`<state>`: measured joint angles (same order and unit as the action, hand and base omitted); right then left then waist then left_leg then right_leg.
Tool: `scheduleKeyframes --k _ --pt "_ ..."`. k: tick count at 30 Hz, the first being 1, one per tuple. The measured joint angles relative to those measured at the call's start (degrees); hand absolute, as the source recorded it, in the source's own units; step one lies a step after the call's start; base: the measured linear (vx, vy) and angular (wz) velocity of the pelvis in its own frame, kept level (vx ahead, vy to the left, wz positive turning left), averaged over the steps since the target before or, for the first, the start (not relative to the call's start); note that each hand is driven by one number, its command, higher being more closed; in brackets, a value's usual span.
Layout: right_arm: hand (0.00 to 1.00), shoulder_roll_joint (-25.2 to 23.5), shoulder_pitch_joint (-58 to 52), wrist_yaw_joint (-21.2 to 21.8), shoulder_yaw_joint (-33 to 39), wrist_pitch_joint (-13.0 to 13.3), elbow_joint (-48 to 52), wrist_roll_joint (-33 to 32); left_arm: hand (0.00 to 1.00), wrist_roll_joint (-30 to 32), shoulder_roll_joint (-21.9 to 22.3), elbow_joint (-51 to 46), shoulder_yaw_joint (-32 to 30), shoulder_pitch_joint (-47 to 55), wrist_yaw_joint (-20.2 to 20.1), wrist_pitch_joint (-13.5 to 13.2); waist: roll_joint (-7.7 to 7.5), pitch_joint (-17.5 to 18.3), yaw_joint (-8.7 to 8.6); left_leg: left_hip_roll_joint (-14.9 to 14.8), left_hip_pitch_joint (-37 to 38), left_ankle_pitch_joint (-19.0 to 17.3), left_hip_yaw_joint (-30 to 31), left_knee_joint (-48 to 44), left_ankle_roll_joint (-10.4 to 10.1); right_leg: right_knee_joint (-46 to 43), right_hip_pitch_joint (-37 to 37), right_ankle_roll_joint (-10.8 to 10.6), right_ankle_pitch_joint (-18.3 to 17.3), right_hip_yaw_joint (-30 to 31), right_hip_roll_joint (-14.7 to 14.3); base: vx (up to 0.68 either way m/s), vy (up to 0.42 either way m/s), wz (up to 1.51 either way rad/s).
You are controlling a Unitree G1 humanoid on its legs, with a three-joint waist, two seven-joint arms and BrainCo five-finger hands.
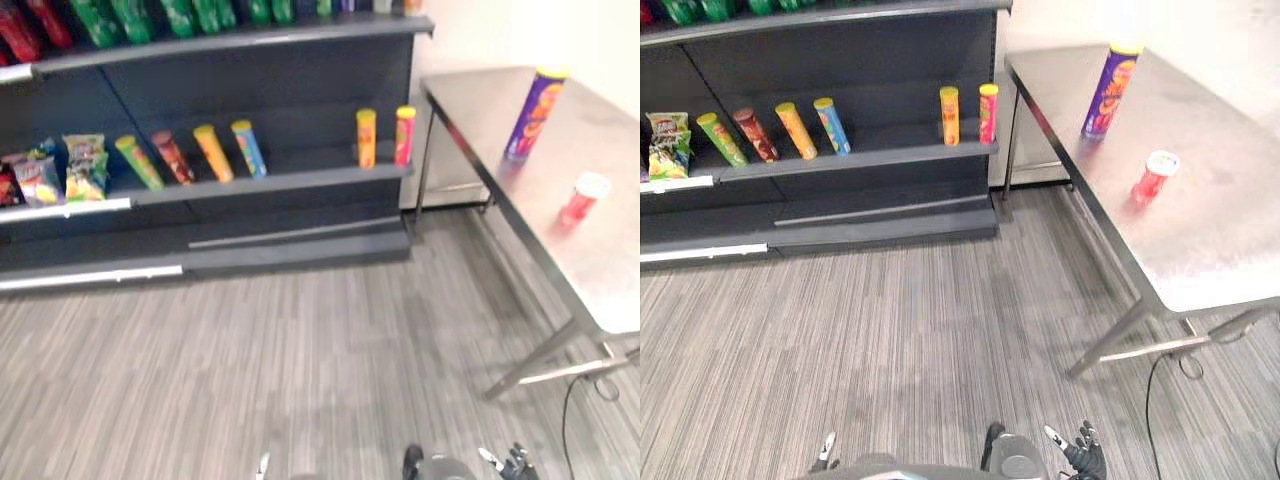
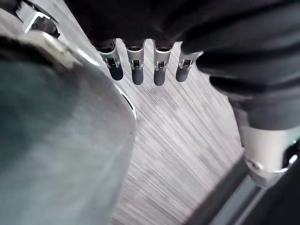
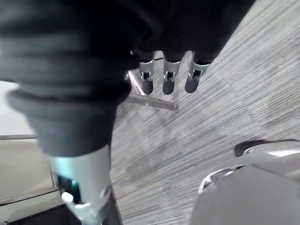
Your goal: Put the gum and the chips on the shelf.
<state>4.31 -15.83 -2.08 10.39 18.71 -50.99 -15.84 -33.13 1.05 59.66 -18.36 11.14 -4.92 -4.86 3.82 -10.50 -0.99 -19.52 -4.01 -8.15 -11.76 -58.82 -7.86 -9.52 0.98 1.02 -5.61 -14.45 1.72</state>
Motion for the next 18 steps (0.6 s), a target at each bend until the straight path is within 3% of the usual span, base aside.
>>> scheduleKeyframes --k 1,3,4,5,6,7,8,10,11,14,18 --pt "0.0 -0.1 0.3 0.1 0.0 0.0 0.0 -0.1 0.0 -0.5 0.0 -0.3 0.1 0.1 -0.4 0.0 -0.07 0.0 0.16 0.1 -0.8 -1.6 -1.5 1.6 0.6 0.7 1.4 -0.2 -0.1 0.5 0.1 0.36 0.034 -0.45" --pt "0.0 -0.3 1.3 0.2 0.0 0.3 -0.2 -0.4 0.0 -2.8 -0.1 -0.7 0.2 0.3 -1.6 -0.3 -0.22 0.1 1.18 1.1 -2.8 -4.1 -5.1 13.1 2.0 1.4 3.5 -1.2 -0.7 2.2 0.9 0.32 0.108 -0.53" --pt "0.0 -0.4 1.3 0.4 0.1 0.5 -0.5 -0.4 0.0 -3.3 -0.2 -0.7 0.6 0.3 -2.1 -0.7 -0.38 0.0 1.23 2.6 -2.9 -3.4 -6.0 25.2 3.1 1.2 4.5 -2.7 -1.2 3.4 1.4 0.37 0.226 -0.47" --pt "0.0 -0.3 1.3 0.8 0.4 0.6 -0.7 -0.4 0.0 -4.0 -0.2 -0.6 1.8 0.5 -2.2 -0.9 0.05 0.0 1.17 4.1 -2.7 1.9 -5.1 38.0 4.4 0.2 4.6 -4.1 -2.6 4.5 1.5 0.37 0.253 -0.48" --pt "0.0 -0.4 1.7 0.9 0.6 0.7 -1.3 -0.4 0.0 -4.5 -0.2 -0.6 2.1 0.4 -2.2 -0.9 -0.36 -0.2 1.47 5.0 -2.6 3.6 -3.9 40.4 4.3 -0.4 4.6 -4.7 -3.4 5.5 1.8 0.3 0.216 -0.29" --pt "0.0 -1.4 1.8 1.2 0.4 0.6 -2.6 -0.4 0.0 -4.7 -2.2 -0.3 2.8 0.6 -2.2 -0.8 -1.93 0.5 0.94 7.5 -0.6 3.7 -4.3 43.5 4.3 -0.1 5.1 -4.9 -3.6 6.9 3.4 0.31 0.2 -0.06" --pt "0.0 -2.8 1.6 1.5 0.3 1.1 -3.3 -0.4 0.0 -4.8 -3.5 -0.4 2.8 0.4 -2.3 -1.0 -4.05 0.3 0.8 9.3 0.2 3.3 -5.1 44.7 3.7 1.2 5.7 -5.3 -4.0 7.7 4.8 0.3 0.162 0.03" --pt "0.0 -3.3 1.8 1.9 0.2 2.1 -4.2 -0.4 0.0 -5.0 -4.0 -0.3 2.4 0.5 -2.6 -1.0 -4.94 0.5 1.32 9.2 -0.8 0.9 -5.4 41.2 3.8 1.8 6.2 -5.2 -4.0 9.0 5.0 0.26 0.124 -0.1" --pt "0.0 -3.3 2.2 2.2 0.3 3.0 -4.8 -0.4 0.0 -5.0 -4.1 -0.2 2.4 0.4 -2.9 -1.0 -4.9 0.5 1.23 9.3 -1.5 -0.6 -5.0 38.8 3.9 2.6 6.5 -5.3 -4.1 10.4 5.1 0.22 0.122 -0.11" --pt "0.0 -2.8 5.1 2.3 0.3 4.1 -7.6 -0.3 0.0 -4.8 -4.3 1.5 3.6 0.0 -3.2 -1.4 -4.95 0.6 1.1 10.8 -0.7 -0.9 -3.4 37.6 4.0 3.4 7.0 -5.8 -4.0 13.0 6.1 0.14 0.071 -0.32" --pt "0.0 -2.0 6.6 1.7 0.3 4.7 -8.3 0.0 0.0 -3.9 -5.2 2.0 7.5 -0.4 -4.0 -0.6 -3.3 0.7 0.75 11.1 0.4 -2.2 -2.4 38.3 3.7 3.3 5.8 -7.2 -3.6 15.0 6.5 0.06 0.014 -0.43"
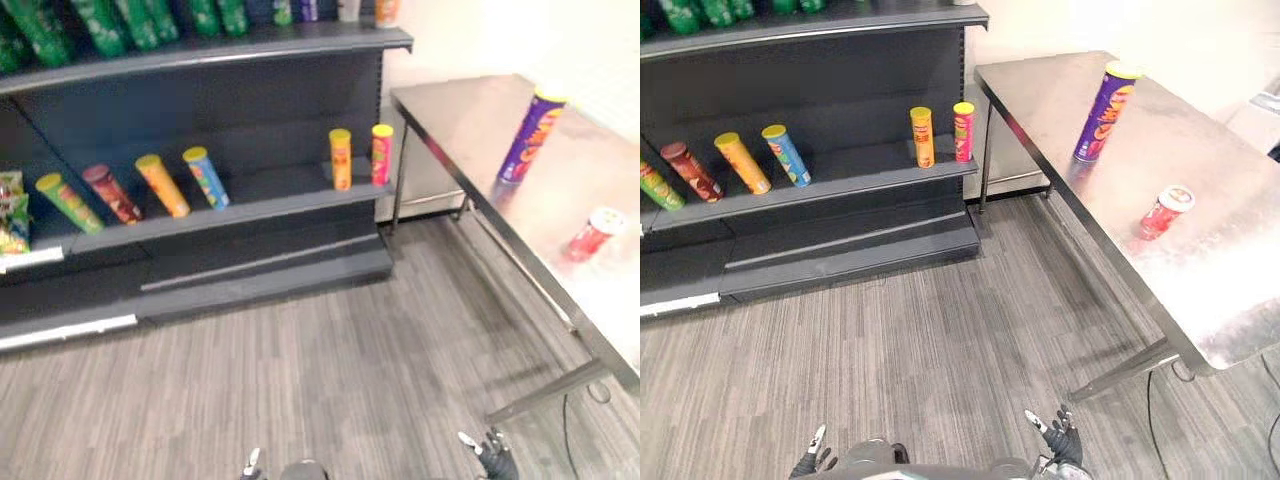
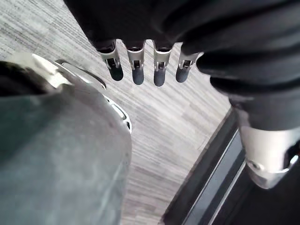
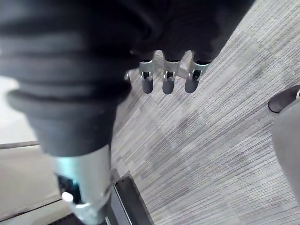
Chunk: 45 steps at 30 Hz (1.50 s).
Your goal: Put the gum and the chips on the shelf.
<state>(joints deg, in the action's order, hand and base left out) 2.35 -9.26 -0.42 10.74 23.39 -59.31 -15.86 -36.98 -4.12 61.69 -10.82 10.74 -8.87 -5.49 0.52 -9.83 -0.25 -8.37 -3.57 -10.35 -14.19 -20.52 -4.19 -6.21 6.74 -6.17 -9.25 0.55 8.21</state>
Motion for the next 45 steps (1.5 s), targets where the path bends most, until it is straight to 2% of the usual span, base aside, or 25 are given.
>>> scheduleKeyframes --k 2,5,9,11,19,21,22,23,24,26,27,28,29,30,31,32,34,35,37,40,45 --pt "0.0 0.5 0.2 -0.3 0.0 0.1 -0.1 0.0 0.0 0.0 -0.1 0.5 1.1 -0.2 -0.5 0.7 0.75 0.4 -0.83 0.2 0.6 -1.3 0.6 1.8 0.1 -0.6 -1.3 -0.2 0.0 0.8 -0.1 0.01 0.043 -0.35" --pt "0.0 0.6 0.3 -0.5 -0.1 0.5 -0.1 0.2 0.0 0.0 -0.4 1.2 1.7 -0.5 -1.2 0.7 0.47 0.6 -1.07 0.7 1.1 -1.4 -1.3 3.6 0.1 -1.5 -3.4 -1.0 0.4 3.0 0.0 -0.04 0.045 -0.37" --pt "0.0 0.6 0.0 -0.5 -1.8 0.6 -0.1 0.2 0.0 0.0 -1.3 1.6 1.9 -0.5 -1.5 0.7 -0.76 0.4 -1.13 1.2 1.8 -1.7 -2.4 4.4 -0.4 -0.5 -3.7 -2.0 1.1 3.9 0.4 -0.04 0.041 -0.21" --pt "0.0 0.6 -0.1 -0.5 -2.3 0.6 -0.1 0.2 0.0 -0.2 -1.7 1.7 1.9 -0.5 -1.5 0.7 -1.21 0.3 -1.05 1.7 1.6 -2.1 -1.1 4.5 -0.6 0.4 -3.7 -2.2 1.5 3.9 0.4 0.0 0.025 -0.07" --pt "0.0 0.4 -0.4 -1.1 -2.1 0.6 -0.3 0.2 0.0 -0.4 -1.8 2.0 1.6 -0.5 -1.5 0.3 -1.91 0.5 -0.88 3.0 0.9 -3.4 2.6 4.1 0.5 0.3 -3.6 -2.1 1.6 2.4 0.3 0.07 0.02 0.0" --pt "0.0 0.4 -0.2 -1.3 -2.1 0.7 0.0 0.1 0.0 0.5 -1.6 2.1 1.6 -0.6 -0.7 0.0 -1.84 0.7 -0.64 3.4 2.7 -3.2 2.6 7.7 1.3 -8.2 -7.8 -2.0 1.6 1.1 0.1 0.07 0.021 -0.23" --pt "0.0 0.4 -0.2 -1.3 -2.1 1.1 0.4 0.0 0.0 2.0 -1.6 2.2 1.6 -0.5 -0.3 0.0 -1.72 0.6 -0.58 3.7 4.0 -2.7 2.7 10.0 1.6 -15.4 -11.7 -0.6 2.2 0.3 -0.1 0.05 0.072 -0.49" --pt "0.0 0.3 -0.4 -1.5 -2.0 1.6 1.0 -0.4 0.0 3.0 -1.8 2.2 1.6 -0.4 -0.2 0.0 -1.87 0.5 -0.63 3.9 6.6 -2.1 2.3 12.9 2.4 -26.0 -16.8 2.4 4.1 -1.5 0.3 0.11 0.085 -0.52" --pt "0.0 0.1 -1.1 -1.6 -1.9 2.1 2.2 -0.5 0.0 4.4 -2.3 2.1 1.7 -0.3 -0.2 -0.1 -1.93 -0.1 -0.79 4.5 9.7 -1.6 2.1 15.1 3.2 -34.6 -20.8 4.1 6.1 -3.3 1.9 0.14 0.075 -0.37" --pt "0.0 -0.4 -2.1 -1.5 -2.1 2.5 3.4 -0.7 0.0 4.6 -2.7 2.1 1.8 -0.1 0.3 0.0 -2.71 -0.2 -1.35 4.8 13.6 -1.6 0.5 16.9 3.9 -39.9 -22.6 4.8 4.2 -8.0 4.6 0.21 0.052 -0.26" --pt "0.0 -0.3 -2.1 -1.2 -2.3 2.5 3.8 -0.7 0.0 4.6 -2.7 1.9 1.8 0.1 0.9 0.4 -2.69 -0.2 -1.23 4.3 15.0 -1.4 -1.1 17.6 3.3 -37.2 -23.7 4.6 2.6 -13.8 5.0 0.2 0.046 -0.3" --pt "0.0 -0.3 -2.0 -1.1 -2.3 2.5 4.0 -0.7 0.0 4.6 -2.7 1.9 1.8 0.1 1.0 0.6 -2.67 -0.2 -1.28 4.1 15.1 -1.4 -1.4 17.5 3.2 -35.6 -23.8 4.4 2.7 -15.1 4.9 0.25 0.018 -0.39" --pt "0.0 -0.5 -1.9 -0.3 -2.5 2.5 4.9 -0.6 0.0 4.5 -2.7 1.5 1.7 0.3 1.3 0.8 -2.63 -0.2 -1.28 3.6 15.8 -1.4 -2.7 18.0 2.8 -27.6 -23.6 3.4 3.9 -19.3 3.1 0.19 -0.014 -0.33" --pt "0.0 -0.7 -1.9 0.0 -2.8 2.5 5.1 -0.4 0.0 4.5 -2.7 1.3 1.6 0.4 1.4 0.9 -2.98 -0.1 -1.17 3.7 15.9 -1.3 -3.1 18.3 2.5 -22.4 -23.2 2.5 6.0 -20.6 1.8 0.32 -0.049 -0.57" --pt "0.0 -1.1 -1.7 0.7 -3.6 2.4 5.7 -0.4 0.0 4.5 -2.8 0.9 1.4 0.5 1.8 1.0 -3.69 0.1 -1.19 3.9 16.1 -1.7 -4.4 18.4 1.8 -14.4 -21.0 5.6 9.1 -23.2 0.0 0.32 -0.073 -0.74" --pt "0.0 -1.0 -0.9 1.0 -4.5 2.2 6.3 -0.4 0.0 4.6 -2.2 1.1 1.8 0.2 2.3 1.2 -2.5 -0.5 -1.18 3.0 16.4 -1.7 -5.5 18.4 1.5 -10.4 -19.4 6.6 9.4 -23.3 -2.0 0.28 -0.073 -0.7" --pt "0.0 -1.0 -0.8 1.4 -4.4 2.2 7.1 -0.4 0.0 4.6 -1.3 0.9 2.7 0.0 2.5 0.9 -1.05 -1.1 -1.78 2.7 17.0 -1.6 -6.7 18.6 1.4 -8.9 -19.1 7.3 9.3 -24.3 -2.9 0.19 -0.037 -0.5" --pt "0.0 -0.8 -0.8 1.4 -4.4 2.0 7.1 -0.4 0.0 4.6 -1.1 0.9 2.7 0.0 3.0 0.6 -0.76 -1.0 -1.73 2.8 17.3 -1.6 -7.4 18.6 1.3 -8.7 -18.9 8.3 8.8 -25.8 -2.9 0.16 -0.04 -0.34" --pt "0.0 -0.8 -0.9 1.3 -4.5 1.7 7.1 -0.3 0.0 4.5 -1.0 0.9 2.7 0.0 3.5 0.6 -0.72 -1.1 -1.66 2.8 18.4 -1.6 -7.4 18.6 1.2 -8.5 -17.6 9.0 8.3 -27.7 -2.8 0.06 -0.032 -0.04" --pt "0.0 -0.8 -1.2 1.3 -4.6 0.9 7.1 -0.3 0.0 4.4 -1.0 0.3 2.7 0.1 3.7 0.6 -0.92 -1.0 -1.24 3.0 18.8 -1.7 -7.6 18.6 1.1 -5.2 -15.5 8.9 8.3 -29.1 -2.9 -0.04 0.024 0.14" --pt "0.0 -0.7 -1.4 0.3 -4.5 0.5 7.6 -0.4 0.0 4.5 -0.7 -0.3 2.8 0.0 3.5 1.1 0.32 -0.7 -1.35 2.2 18.0 -4.0 -9.3 20.6 -0.6 -4.2 -15.8 8.1 8.4 -31.7 -2.9 -0.06 0.073 0.19"
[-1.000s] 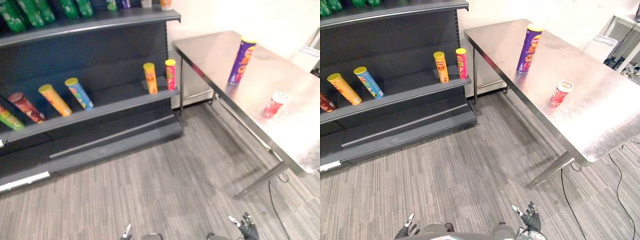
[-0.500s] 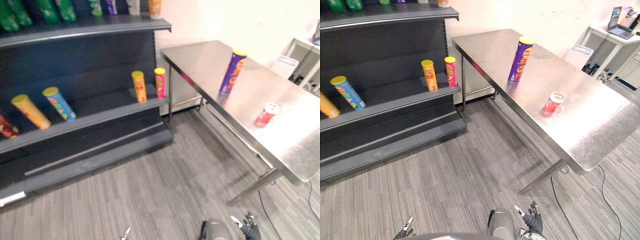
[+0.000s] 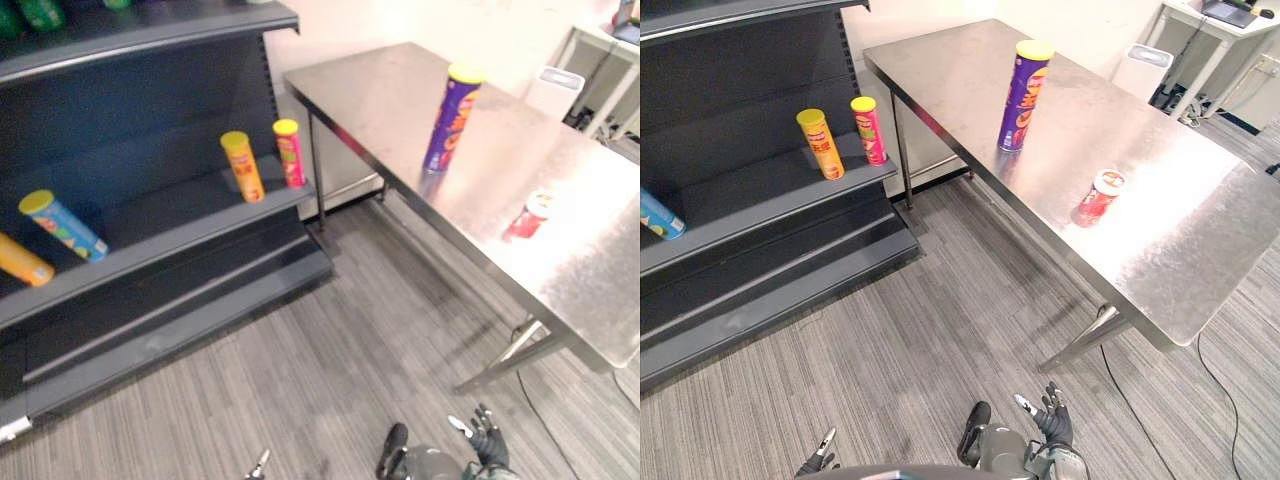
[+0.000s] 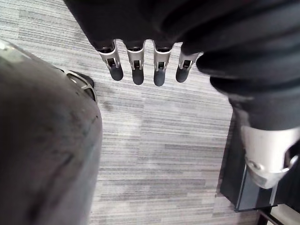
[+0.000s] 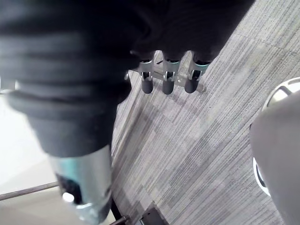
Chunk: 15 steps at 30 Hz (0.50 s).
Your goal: Put the gum and the chips on the shelf.
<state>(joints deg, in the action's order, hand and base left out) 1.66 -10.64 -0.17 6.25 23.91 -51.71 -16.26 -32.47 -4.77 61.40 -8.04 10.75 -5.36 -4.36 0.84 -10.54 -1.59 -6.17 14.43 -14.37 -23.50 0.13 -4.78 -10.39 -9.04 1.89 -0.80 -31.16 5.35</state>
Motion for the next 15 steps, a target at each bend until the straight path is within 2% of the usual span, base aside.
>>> scheduleKeyframes --k 2,3,4,5,6,8,9,11,12,14,15 --pt "0.0 -0.2 -0.6 -0.2 0.0 -0.5 1.9 -0.1 0.0 0.0 0.0 -0.1 -0.2 -0.4 -0.1 0.0 -0.01 0.1 0.06 -0.5 -0.5 -2.0 -1.5 -1.4 -1.0 -2.1 -1.0 0.8 -0.6 -0.6 -0.1 -0.05 -0.021 -0.46" --pt "0.0 0.4 -1.0 -0.5 -0.5 -1.2 3.8 -0.3 0.0 0.0 0.3 0.0 -0.2 -0.4 -0.1 0.7 1.04 0.7 -0.07 -2.1 -1.0 -5.2 -6.1 -4.6 -4.2 -9.9 -4.1 2.2 -4.6 -2.5 0.6 0.0 -0.078 -0.84" --pt "0.0 0.8 -1.1 -0.6 -0.7 -1.3 4.0 -0.4 0.0 0.0 0.5 0.2 -0.1 -0.3 -0.1 0.8 1.43 1.0 -0.06 -2.5 -0.9 -5.4 -7.0 -5.2 -5.1 -11.0 -4.3 2.3 -5.3 -3.0 0.5 0.16 -0.068 -1.15" --pt "0.0 1.2 -1.4 -1.0 -1.3 -2.0 3.8 -0.7 0.0 -0.4 0.4 0.6 -1.1 0.2 -0.8 1.1 1.18 2.0 -0.18 -3.5 -2.6 -5.8 -8.9 -15.0 -6.8 -11.7 -3.4 1.8 -8.1 -2.8 0.3 0.27 -0.12 -1.09" --pt "0.0 1.4 -1.9 -1.7 -1.3 -2.7 3.5 -0.9 0.0 -0.5 0.4 0.5 -2.3 -1.1 -1.5 1.3 1.09 2.1 -0.09 -7.4 -8.0 -4.1 -8.2 -31.8 -7.1 -10.0 -2.0 3.3 -9.9 -0.9 -0.8 0.3 -0.114 -1.24" --pt "0.0 1.9 -1.9 -2.3 -1.0 -3.1 3.3 -1.9 0.0 -1.2 1.3 -0.5 -3.2 -1.2 -2.1 0.7 1.7 1.8 0.23 -11.6 -15.3 1.8 -3.9 -50.3 -4.6 -5.9 1.7 3.4 -9.1 4.3 -2.7 0.23 -0.068 -1.21" --pt "0.0 2.2 -1.9 -2.3 -0.5 -3.5 2.8 -1.9 0.0 -1.3 1.6 -0.7 -3.3 -1.4 -2.4 0.7 2.17 1.7 0.15 -11.8 -16.6 0.5 -2.9 -52.8 -5.0 -5.0 2.8 3.1 -8.9 6.2 -3.1 0.27 0.009 -1.47" --pt "0.0 2.8 -0.2 -2.2 1.0 -4.7 -1.9 -2.4 0.0 -4.0 2.1 -0.9 -3.5 -1.9 -2.7 0.7 2.39 1.8 0.29 -11.2 -18.4 -1.2 -1.6 -50.0 -3.6 -1.8 7.6 1.8 -7.8 13.9 -3.7 0.31 0.049 -1.68" --pt "0.0 2.9 0.1 -1.9 1.5 -4.9 -3.1 -2.5 0.0 -5.1 2.1 -0.9 -3.5 -1.8 -2.9 0.6 2.35 1.8 0.32 -11.0 -18.5 -1.2 -1.1 -47.8 -3.5 -1.3 8.4 1.7 -7.7 15.7 -3.7 0.29 0.1 -1.73" --pt "0.0 3.0 0.6 -1.3 4.0 -5.0 -6.2 -2.5 0.0 -7.1 2.3 -0.8 -3.1 -2.0 -3.1 -0.2 2.03 1.8 0.24 -9.7 -19.9 -0.9 2.8 -35.7 -3.0 0.5 10.6 0.9 -7.3 22.7 -3.9 0.33 0.209 -1.57" --pt "0.0 2.9 0.5 -1.1 4.7 -5.0 -7.1 -2.5 0.0 -7.3 2.2 -0.7 -3.0 -2.1 -3.1 -0.4 1.89 1.8 0.18 -9.2 -20.1 -0.7 4.4 -32.3 -2.7 0.7 10.8 0.5 -7.2 24.2 -3.8 0.35 0.279 -1.46"
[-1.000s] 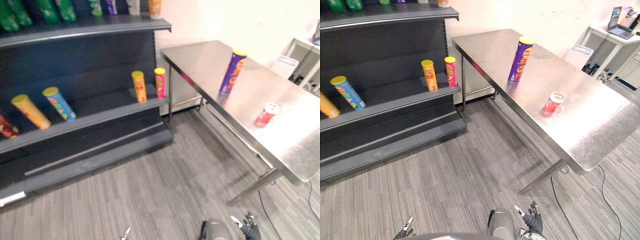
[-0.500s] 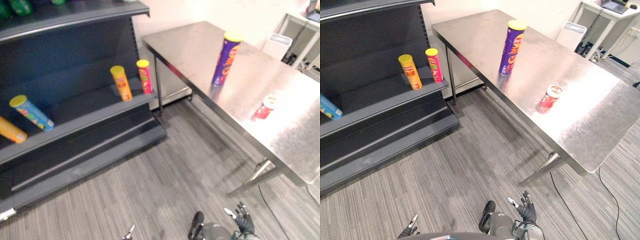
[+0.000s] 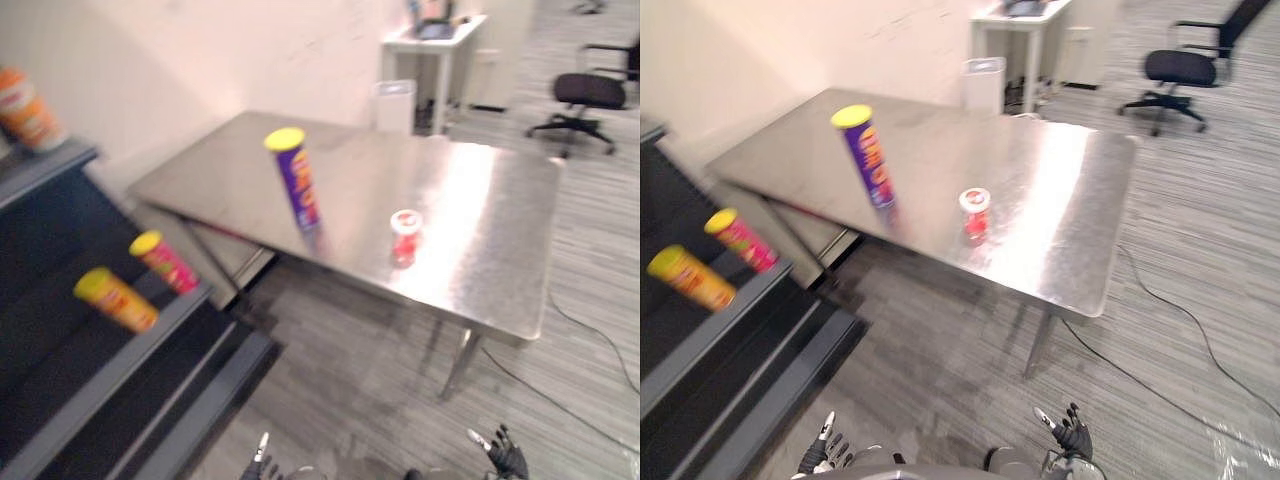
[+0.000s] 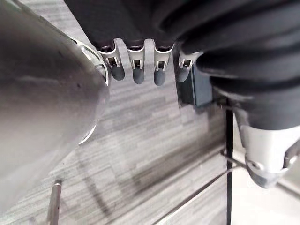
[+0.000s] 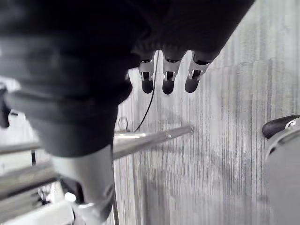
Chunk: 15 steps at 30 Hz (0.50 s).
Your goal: Put the gum and the chips on the shelf.
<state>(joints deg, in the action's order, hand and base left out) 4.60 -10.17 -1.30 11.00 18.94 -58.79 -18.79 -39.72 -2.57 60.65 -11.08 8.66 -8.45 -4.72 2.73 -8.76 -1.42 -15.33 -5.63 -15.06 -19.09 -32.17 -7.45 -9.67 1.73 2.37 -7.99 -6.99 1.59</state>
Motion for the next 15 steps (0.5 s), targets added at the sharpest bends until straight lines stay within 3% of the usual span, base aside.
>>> scheduleKeyframes --k 1,4,6,7,8,10,11,15 --pt "0.0 0.0 -0.5 0.0 1.3 -0.1 -2.0 -0.3 0.0 0.0 0.0 0.1 0.0 -0.1 0.0 -0.2 -0.46 -0.1 -0.15 1.4 0.1 1.0 4.5 8.7 0.9 0.8 0.7 -1.1 0.3 3.2 0.4 0.23 0.22 -1.06" --pt "0.0 -0.3 -2.5 0.3 2.7 0.1 -3.0 -2.0 0.0 0.0 0.0 0.5 -0.2 -0.1 -0.4 -0.3 -1.3 -0.4 -0.23 3.0 1.2 5.5 10.6 20.2 1.4 1.0 1.4 -3.8 -0.3 6.8 1.7 0.23 0.293 -0.81" --pt "0.0 0.0 -4.5 0.5 4.8 0.5 -3.1 -2.7 0.0 0.1 0.6 1.6 -0.7 0.0 -1.1 -0.3 -0.27 -0.4 -0.18 3.2 3.0 13.1 13.3 24.6 -0.7 0.4 1.9 -7.0 -2.0 9.3 1.7 0.21 0.425 -0.55" --pt "0.0 -1.1 -4.6 0.5 4.9 1.0 -3.5 -2.5 0.0 0.6 -0.3 2.1 -1.1 0.1 -1.2 -0.4 -1.71 -0.1 -0.32 5.4 4.3 11.7 11.2 24.7 -0.2 0.6 2.5 -7.7 -2.2 10.1 4.0 0.19 0.459 -0.62" --pt "0.0 -2.7 -5.0 0.5 4.7 1.3 -3.6 -2.3 0.0 1.7 -1.8 2.2 -1.1 0.1 -1.4 0.0 -4.23 0.3 -0.23 7.4 6.0 11.1 8.7 26.5 0.9 0.8 2.5 -8.1 -2.3 10.7 6.4 0.15 0.343 -0.56" --pt "0.0 -4.3 -4.7 0.4 4.7 1.8 -3.6 -1.8 0.0 3.0 -3.2 2.3 -1.0 0.0 -1.9 0.6 -6.2 0.8 -0.27 10.1 7.5 10.7 6.6 28.7 1.9 1.6 2.4 -9.2 -1.4 10.5 9.0 0.1 0.282 -0.54" --pt "0.0 -4.6 -4.6 0.4 4.7 1.9 -3.6 -1.8 0.0 4.0 -3.4 2.6 -1.0 -0.1 -1.9 1.0 -6.37 1.0 -0.26 11.0 8.4 10.5 5.4 29.9 2.2 2.0 2.4 -9.6 -0.5 10.5 10.0 0.12 0.295 -0.56" --pt "0.0 -4.4 -4.5 -0.2 4.8 2.9 -3.5 -1.4 0.0 5.0 -3.2 4.9 1.3 -0.3 -1.8 2.5 -3.91 3.0 -1.74 12.0 12.0 10.4 2.1 35.0 3.0 3.1 1.8 -9.5 4.3 8.3 10.2 0.13 0.153 -0.41"
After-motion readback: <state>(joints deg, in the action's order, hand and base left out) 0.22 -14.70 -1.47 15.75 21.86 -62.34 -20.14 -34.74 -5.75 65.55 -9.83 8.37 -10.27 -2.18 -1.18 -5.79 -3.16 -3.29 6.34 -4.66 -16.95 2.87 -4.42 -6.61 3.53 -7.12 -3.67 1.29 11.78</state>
